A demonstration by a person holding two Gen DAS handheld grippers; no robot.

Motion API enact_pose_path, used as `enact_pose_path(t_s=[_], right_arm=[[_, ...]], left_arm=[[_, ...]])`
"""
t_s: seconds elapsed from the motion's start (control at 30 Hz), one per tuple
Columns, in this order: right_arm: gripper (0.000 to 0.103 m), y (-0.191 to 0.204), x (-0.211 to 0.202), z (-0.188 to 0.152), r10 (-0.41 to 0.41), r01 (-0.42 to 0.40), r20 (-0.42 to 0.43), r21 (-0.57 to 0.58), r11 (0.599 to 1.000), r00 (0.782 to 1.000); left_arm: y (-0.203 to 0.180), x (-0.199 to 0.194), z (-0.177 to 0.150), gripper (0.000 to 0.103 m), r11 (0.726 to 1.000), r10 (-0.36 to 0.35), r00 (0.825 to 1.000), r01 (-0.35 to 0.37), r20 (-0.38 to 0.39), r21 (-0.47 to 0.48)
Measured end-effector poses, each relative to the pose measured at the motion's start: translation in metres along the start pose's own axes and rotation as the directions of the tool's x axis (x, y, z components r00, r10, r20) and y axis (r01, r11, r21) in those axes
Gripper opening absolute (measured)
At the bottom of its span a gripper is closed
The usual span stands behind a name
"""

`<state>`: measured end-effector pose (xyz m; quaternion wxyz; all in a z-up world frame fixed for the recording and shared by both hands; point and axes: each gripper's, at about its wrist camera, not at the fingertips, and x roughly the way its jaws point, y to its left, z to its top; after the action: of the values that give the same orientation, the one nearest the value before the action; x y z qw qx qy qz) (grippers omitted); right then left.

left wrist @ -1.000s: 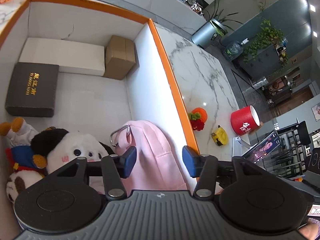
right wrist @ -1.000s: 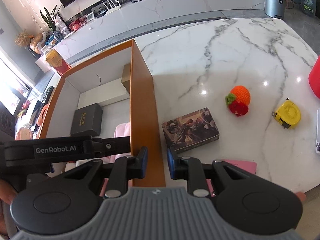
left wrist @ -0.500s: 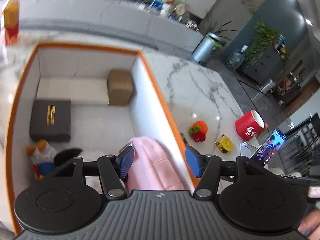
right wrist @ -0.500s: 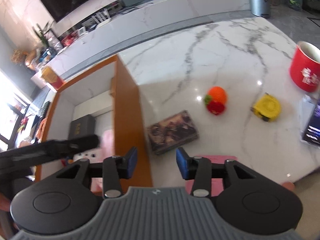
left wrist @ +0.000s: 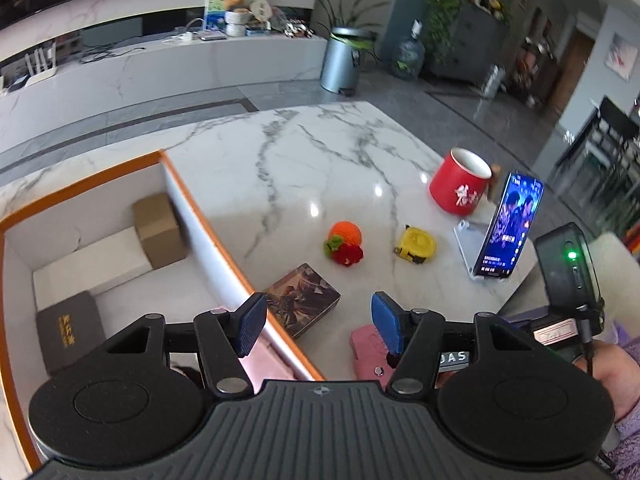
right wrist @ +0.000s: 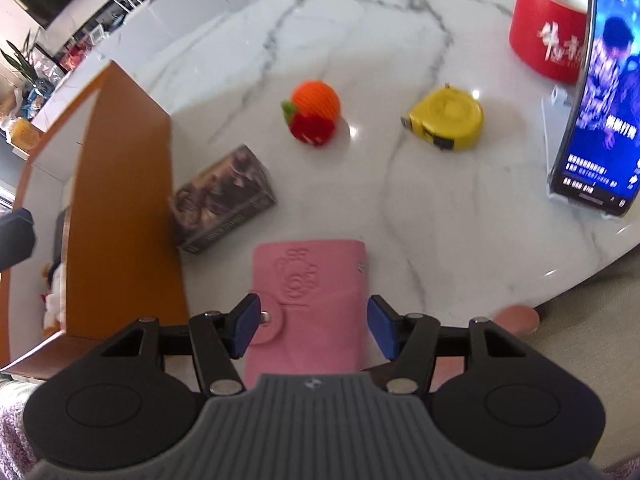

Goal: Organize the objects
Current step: 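Grasp the pink card wallet on the table with the right gripper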

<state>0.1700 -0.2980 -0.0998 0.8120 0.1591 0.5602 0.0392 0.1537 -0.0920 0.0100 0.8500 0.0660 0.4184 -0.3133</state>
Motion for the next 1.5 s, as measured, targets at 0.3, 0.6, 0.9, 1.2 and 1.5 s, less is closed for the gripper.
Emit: enact_pose_path(t_s=[0.3,0.6,0.9,1.2,1.5], right_arm=[[0.065,-0.004,0.013,0.001,0.028,-0.028,-0.002,-0.008,1.000,1.000],[0.038,-0.009,0.013,0.001,0.049,-0.049,0.020,0.009,0.999,0.999],[0.029,-0.028,0.008,-0.001,0.111,-0.112,0.013,0.078,0.991,0.994],[0.034,-0.063,-0.003,-0.010,0.126,-0.122,-0.008,0.187,0.975,0.992],[0.046,-0.086,-0.002,-0.030,0.239,-0.213,-0.054,0.295,0.931,0.970]], left_arm=[[-0.021,0.029,0.017,0.068,0.978,0.062,0.995,-0.045,-0.077,0.205],[-0.048,0.053,0.015,0.058,0.938,0.055,0.979,0.016,-0.195,0.346],[-0.092,0.084,-0.003,0.042,0.920,0.079,0.920,0.081,-0.385,0.384],[-0.101,0.125,-0.030,0.034,0.963,0.134,0.870,-0.002,-0.475,0.269],[-0.096,0.129,-0.044,0.018,0.979,0.078,0.890,0.016,-0.449,0.203]])
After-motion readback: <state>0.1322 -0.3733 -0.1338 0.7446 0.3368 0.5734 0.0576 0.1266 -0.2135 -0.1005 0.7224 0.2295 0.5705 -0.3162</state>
